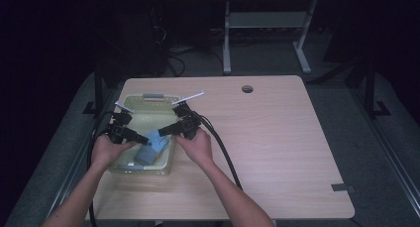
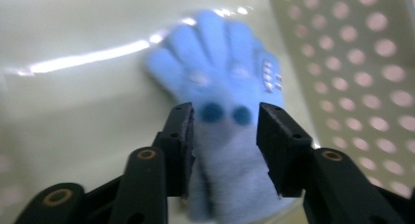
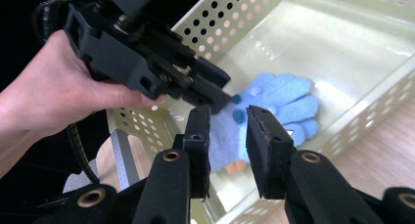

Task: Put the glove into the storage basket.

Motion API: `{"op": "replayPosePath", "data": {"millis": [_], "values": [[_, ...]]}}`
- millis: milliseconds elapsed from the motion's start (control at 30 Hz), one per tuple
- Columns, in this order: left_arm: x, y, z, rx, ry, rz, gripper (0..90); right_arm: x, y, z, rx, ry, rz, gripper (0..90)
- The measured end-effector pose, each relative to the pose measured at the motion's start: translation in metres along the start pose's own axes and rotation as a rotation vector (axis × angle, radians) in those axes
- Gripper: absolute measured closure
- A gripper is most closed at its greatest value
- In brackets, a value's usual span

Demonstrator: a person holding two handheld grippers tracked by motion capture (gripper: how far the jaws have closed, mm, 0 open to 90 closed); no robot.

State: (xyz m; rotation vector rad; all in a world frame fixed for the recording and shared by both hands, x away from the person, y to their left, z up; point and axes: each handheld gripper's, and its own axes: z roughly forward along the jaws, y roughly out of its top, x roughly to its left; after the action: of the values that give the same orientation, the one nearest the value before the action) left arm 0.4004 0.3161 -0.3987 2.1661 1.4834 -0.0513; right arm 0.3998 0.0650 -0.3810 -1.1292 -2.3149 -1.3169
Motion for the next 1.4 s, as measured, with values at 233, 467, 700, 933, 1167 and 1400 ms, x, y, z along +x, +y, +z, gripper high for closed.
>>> {"op": "replayPosePath", "data": {"millis": [233, 467, 700, 933, 1167, 1400], "values": [[-0.012, 0.0, 0.011, 0.034, -0.043, 0.037, 77.6, -0.003, -0.002, -0.008, -0.009, -0.004, 0.016, 70.4], [-0.008, 0.001, 0.024, 0.114, -0.004, 0.027, 71.8, -0.005, -0.004, -0.017, -0.027, 0.001, 0.014, 70.2], [-0.01, 0.002, 0.002, -0.003, -0.039, -0.004, 64.8, -0.01, -0.005, -0.026, -0.046, 0.013, 0.024, 67.2], [-0.02, 0.002, -0.017, -0.077, -0.072, 0.028, 57.9, -0.014, -0.008, -0.037, -0.063, 0.029, 0.034, 62.6], [-0.031, 0.003, -0.026, -0.116, -0.107, 0.05, 55.7, -0.02, -0.011, -0.052, -0.086, 0.036, 0.045, 59.7], [-0.041, 0.005, -0.028, -0.145, -0.135, 0.06, 53.3, -0.028, -0.014, -0.067, -0.107, 0.034, 0.059, 57.7]]}}
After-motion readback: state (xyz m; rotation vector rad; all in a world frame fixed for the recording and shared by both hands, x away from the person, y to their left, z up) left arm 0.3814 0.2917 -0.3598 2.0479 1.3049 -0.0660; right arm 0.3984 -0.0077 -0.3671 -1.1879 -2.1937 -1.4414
